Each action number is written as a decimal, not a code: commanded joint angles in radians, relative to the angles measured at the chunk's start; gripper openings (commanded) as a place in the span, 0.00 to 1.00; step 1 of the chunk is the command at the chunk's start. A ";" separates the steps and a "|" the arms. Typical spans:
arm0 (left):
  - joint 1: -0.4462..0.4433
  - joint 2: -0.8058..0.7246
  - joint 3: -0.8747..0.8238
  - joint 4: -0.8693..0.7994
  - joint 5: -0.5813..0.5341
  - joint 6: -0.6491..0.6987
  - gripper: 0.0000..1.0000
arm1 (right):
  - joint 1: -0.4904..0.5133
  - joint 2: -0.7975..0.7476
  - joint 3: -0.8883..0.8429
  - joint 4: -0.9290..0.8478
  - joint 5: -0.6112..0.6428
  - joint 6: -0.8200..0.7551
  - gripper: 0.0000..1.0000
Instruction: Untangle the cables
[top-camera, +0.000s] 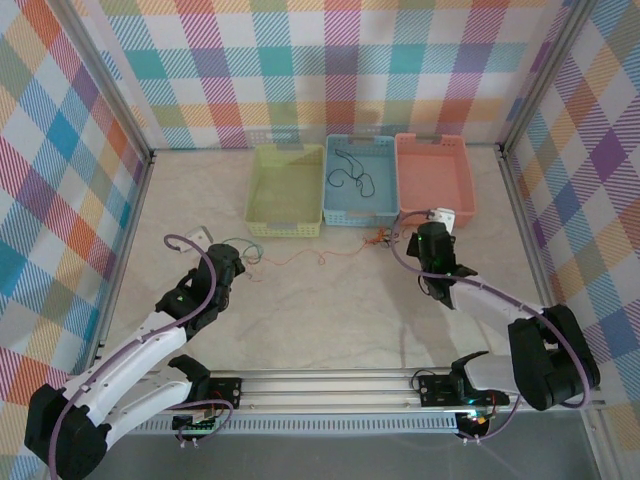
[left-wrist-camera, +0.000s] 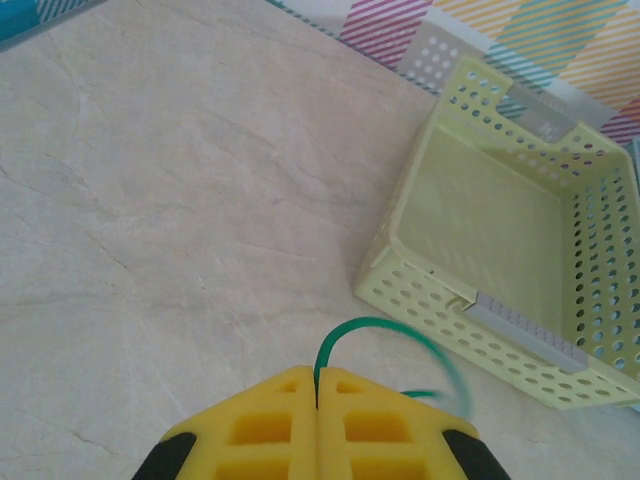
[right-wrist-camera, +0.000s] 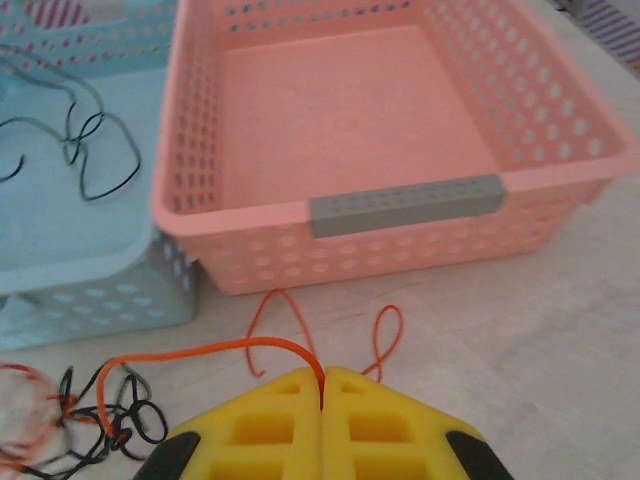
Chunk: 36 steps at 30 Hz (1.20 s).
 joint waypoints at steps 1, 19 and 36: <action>0.013 -0.012 0.040 -0.060 -0.050 -0.022 0.00 | -0.032 -0.041 -0.025 0.023 0.047 0.109 0.00; 0.015 -0.053 0.034 -0.092 -0.094 -0.046 0.00 | -0.093 -0.096 -0.050 -0.063 0.101 0.280 0.00; 0.020 -0.161 0.050 -0.202 -0.282 -0.074 0.00 | -0.113 -0.117 -0.055 -0.114 0.148 0.349 0.00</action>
